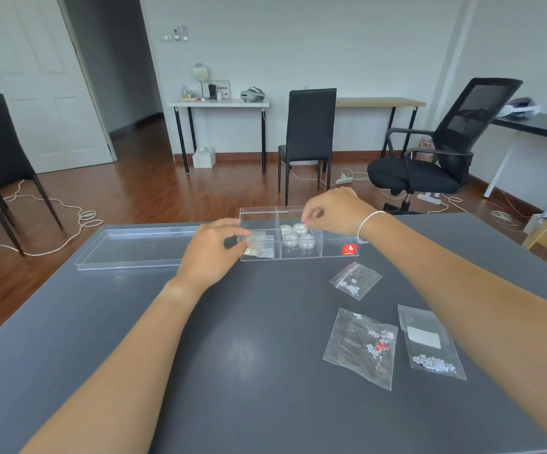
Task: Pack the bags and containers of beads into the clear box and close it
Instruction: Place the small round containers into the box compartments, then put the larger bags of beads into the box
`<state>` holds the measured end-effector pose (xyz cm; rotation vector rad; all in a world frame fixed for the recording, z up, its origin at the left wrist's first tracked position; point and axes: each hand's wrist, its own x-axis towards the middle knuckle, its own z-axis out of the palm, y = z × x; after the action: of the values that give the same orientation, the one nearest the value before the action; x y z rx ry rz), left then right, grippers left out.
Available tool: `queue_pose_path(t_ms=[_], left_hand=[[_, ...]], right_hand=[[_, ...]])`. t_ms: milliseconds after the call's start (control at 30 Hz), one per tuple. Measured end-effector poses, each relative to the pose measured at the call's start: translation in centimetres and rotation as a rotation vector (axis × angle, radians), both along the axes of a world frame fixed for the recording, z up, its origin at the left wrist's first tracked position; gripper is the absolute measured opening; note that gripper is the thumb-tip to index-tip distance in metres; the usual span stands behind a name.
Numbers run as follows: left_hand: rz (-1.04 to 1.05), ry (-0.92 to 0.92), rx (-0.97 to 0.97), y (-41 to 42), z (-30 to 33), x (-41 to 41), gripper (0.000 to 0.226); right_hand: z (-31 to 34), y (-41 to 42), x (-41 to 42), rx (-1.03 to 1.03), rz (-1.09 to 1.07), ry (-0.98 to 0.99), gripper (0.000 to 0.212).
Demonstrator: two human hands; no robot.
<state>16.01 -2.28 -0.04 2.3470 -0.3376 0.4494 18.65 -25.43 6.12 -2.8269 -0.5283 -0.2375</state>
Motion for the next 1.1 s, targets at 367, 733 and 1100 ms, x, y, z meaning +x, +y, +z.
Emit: queue_pose_path(t_ms=[367, 733, 1100], left_hand=[[-0.102, -0.146, 0.000, -3.9, 1.7, -2.9, 0.019], [-0.557, 0.194, 0.115, -9.2, -0.1, -7.4, 0.025], [-0.564, 0.315, 0.286, -9.1, -0.4, -7.5, 0.040]], right_hand=[[-4.2, -7.1, -8.1, 0.488, -0.193, 0.015, 0.007], [-6.2, -7.5, -9.5, 0.237, -0.335, 0.079, 0.033], [-6.8, -8.1, -9.3, 0.308, -0.315, 0.084, 0.030]])
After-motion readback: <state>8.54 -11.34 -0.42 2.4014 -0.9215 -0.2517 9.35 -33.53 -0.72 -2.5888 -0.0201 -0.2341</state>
